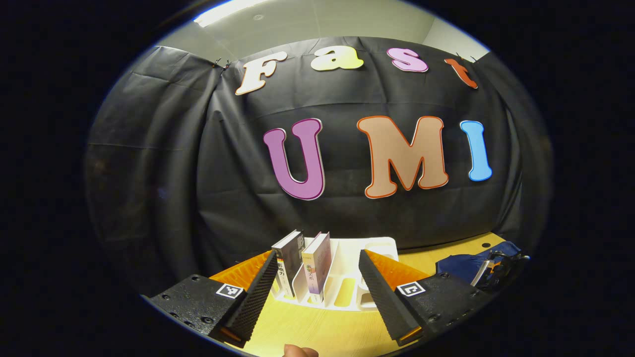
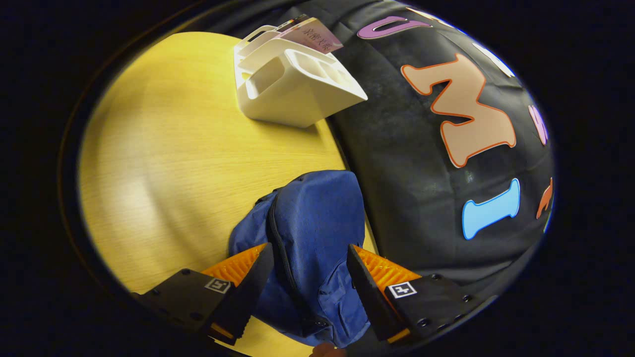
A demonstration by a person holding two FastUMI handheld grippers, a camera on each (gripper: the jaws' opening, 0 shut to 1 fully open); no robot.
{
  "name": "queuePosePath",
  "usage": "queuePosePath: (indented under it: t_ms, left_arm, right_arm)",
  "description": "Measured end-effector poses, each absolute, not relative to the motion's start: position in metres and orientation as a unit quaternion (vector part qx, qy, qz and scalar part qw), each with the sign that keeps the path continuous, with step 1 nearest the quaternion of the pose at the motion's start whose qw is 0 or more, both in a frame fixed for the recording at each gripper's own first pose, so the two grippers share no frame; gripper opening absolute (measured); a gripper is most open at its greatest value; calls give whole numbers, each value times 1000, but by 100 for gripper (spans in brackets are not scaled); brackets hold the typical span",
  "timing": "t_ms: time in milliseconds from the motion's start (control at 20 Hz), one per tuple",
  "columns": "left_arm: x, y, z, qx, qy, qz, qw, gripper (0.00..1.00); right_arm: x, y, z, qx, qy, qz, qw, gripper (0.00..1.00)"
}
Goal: Open the schoolbag, grab two books from the bookshelf and put them into the schoolbag.
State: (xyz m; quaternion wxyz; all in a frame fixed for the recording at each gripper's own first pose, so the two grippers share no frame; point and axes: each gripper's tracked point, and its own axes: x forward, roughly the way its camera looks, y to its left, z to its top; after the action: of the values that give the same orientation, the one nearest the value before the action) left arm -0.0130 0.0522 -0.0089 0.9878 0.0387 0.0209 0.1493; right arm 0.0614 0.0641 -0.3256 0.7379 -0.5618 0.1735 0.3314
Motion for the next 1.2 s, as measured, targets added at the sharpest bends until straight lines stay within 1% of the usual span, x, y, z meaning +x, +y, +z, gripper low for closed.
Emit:
queuePosePath:
  t_ms: [100,450,550,700,800,900,950,1000,1050,1150,1200]
  left_arm:
    - [-14,54,-9,40,24,152,987,96]
    - [-17,59,-12,42,28,161,986,96]
    - [-17,59,-13,40,32,162,985,96]
    - [-18,60,-11,43,30,164,985,96]
    - [-17,61,-10,45,30,166,985,96]
    - [-17,62,-10,45,31,168,984,96]
    - [-17,63,-10,45,30,169,984,96]
    - [-16,63,-9,46,29,169,984,96]
    - [-16,62,-10,47,30,168,984,96]
    - [-15,62,-8,47,26,170,984,96]
    - [-16,63,-7,47,25,171,984,96]
  right_arm:
    - [65,63,-332,-579,175,329,725,88]
    - [81,70,-348,-604,170,334,703,87]
    - [85,72,-354,-613,171,335,695,92]
    - [89,75,-361,-608,180,337,696,98]
    - [87,68,-369,-606,202,330,695,60]
    - [90,70,-370,-611,200,327,693,23]
    - [90,69,-372,-611,205,326,692,12]
    - [87,67,-376,-604,221,327,693,14]
    - [85,64,-378,-604,230,329,689,10]
    - [87,64,-380,-596,238,329,693,19]
    - [88,66,-379,-587,239,326,702,10]
